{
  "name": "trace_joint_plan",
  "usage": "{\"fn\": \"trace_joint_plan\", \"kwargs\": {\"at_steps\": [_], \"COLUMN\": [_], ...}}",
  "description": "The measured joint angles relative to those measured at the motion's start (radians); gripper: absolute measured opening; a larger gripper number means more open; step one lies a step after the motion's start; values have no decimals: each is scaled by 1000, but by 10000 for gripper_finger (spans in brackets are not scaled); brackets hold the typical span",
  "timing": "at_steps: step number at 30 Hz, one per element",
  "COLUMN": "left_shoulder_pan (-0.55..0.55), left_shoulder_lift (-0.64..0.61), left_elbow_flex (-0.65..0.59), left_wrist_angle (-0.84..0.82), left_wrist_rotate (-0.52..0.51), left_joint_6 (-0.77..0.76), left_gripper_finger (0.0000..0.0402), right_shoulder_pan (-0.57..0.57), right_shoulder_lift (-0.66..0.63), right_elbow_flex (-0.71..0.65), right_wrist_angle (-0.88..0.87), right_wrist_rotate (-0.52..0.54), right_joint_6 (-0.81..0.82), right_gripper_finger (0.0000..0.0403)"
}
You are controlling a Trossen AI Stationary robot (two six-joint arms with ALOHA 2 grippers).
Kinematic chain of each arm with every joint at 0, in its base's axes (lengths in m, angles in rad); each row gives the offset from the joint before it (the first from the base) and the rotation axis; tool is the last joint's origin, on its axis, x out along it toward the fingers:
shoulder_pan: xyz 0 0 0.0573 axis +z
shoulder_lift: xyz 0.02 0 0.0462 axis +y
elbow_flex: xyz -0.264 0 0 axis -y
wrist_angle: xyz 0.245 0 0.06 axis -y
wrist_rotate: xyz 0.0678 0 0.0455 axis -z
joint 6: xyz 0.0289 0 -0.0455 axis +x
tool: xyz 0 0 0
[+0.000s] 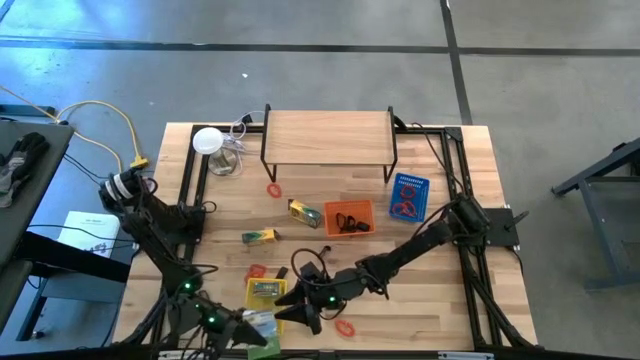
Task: Pick & Place Office Desk Supplies
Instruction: Put the crayon box into the yellow bin
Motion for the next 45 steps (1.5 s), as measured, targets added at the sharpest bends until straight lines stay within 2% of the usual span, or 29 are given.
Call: {"fn": "trace_joint_plan", "kwargs": {"at_steps": [9, 14, 20, 29, 35, 45], "left_shoulder_pan": [83, 87, 87, 84, 84, 83], "left_shoulder_lift": [0, 0, 0, 0, 0, 0], "left_elbow_flex": [0, 0, 0, 0, -1, -1], "left_wrist_angle": [7, 9, 11, 3, 3, 17], "left_wrist_rotate": [81, 91, 91, 89, 86, 107], "left_joint_6": [-5, 3, 34, 25, 10, -142], "left_gripper_finger": [117, 117, 117, 117, 117, 135], "right_shoulder_pan": [-19, -22, -22, -22, -21, -19], "right_shoulder_lift": [0, 0, 0, 0, 0, 0], "right_elbow_flex": [-1, -1, -1, 0, 0, 0], "right_wrist_angle": [0, 0, 0, 0, -3, -12], "right_wrist_rotate": [-32, -67, -72, -79, -78, -86], "right_joint_6": [-36, -40, -61, -128, -149, -164], "right_gripper_finger": [200, 181, 126, 11, 3, 3]}}
